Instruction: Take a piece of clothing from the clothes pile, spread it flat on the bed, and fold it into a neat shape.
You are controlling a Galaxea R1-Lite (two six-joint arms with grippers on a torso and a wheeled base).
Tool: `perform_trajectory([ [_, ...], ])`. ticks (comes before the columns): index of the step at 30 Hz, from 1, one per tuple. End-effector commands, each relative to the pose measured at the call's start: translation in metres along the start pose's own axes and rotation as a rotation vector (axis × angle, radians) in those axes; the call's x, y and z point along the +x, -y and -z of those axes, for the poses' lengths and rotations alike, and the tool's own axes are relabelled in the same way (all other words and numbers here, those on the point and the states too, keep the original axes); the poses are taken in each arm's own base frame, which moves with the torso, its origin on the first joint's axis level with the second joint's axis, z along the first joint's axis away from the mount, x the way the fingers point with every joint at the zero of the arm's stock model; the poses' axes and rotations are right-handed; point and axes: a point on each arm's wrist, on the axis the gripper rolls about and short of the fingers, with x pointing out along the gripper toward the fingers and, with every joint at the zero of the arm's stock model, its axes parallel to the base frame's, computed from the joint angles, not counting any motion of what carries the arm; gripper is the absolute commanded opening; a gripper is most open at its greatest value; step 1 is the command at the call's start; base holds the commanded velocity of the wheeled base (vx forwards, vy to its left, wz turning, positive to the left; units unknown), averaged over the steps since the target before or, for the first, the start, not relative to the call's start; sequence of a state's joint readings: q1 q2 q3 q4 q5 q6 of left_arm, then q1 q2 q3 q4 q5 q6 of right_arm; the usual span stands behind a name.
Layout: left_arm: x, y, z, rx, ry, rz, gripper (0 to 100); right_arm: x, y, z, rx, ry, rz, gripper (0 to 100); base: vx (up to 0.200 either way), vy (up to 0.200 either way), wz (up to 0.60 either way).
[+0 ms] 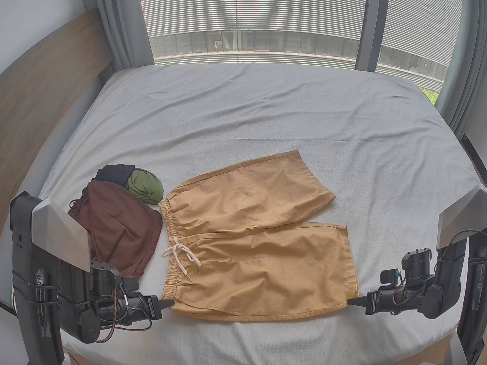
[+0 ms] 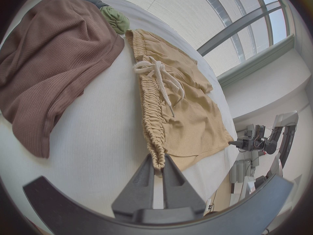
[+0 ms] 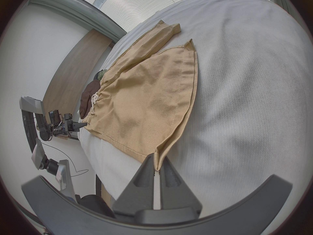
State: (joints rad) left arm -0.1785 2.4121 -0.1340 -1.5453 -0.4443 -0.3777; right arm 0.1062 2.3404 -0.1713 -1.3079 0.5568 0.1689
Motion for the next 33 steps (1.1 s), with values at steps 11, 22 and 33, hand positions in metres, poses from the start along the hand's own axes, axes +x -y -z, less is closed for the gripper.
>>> perform_trajectory([
  [11, -0.024, 0.004, 0.022, 0.037, -0.103, -0.017, 0, -0.026, -0.011, 0.023, -0.037, -0.034, 0.007, 0, 0.0, 0.0, 0.0],
  [22, -0.021, 0.006, 0.01, 0.052, -0.045, -0.001, 0, -0.024, -0.011, 0.009, -0.087, 0.081, -0.001, 0, 0.0, 0.0, 0.0],
  [33, -0.016, 0.019, -0.023, 0.002, 0.116, 0.052, 0, -0.022, -0.017, -0.037, -0.129, 0.283, -0.036, 0, 0.0, 0.0, 0.0],
])
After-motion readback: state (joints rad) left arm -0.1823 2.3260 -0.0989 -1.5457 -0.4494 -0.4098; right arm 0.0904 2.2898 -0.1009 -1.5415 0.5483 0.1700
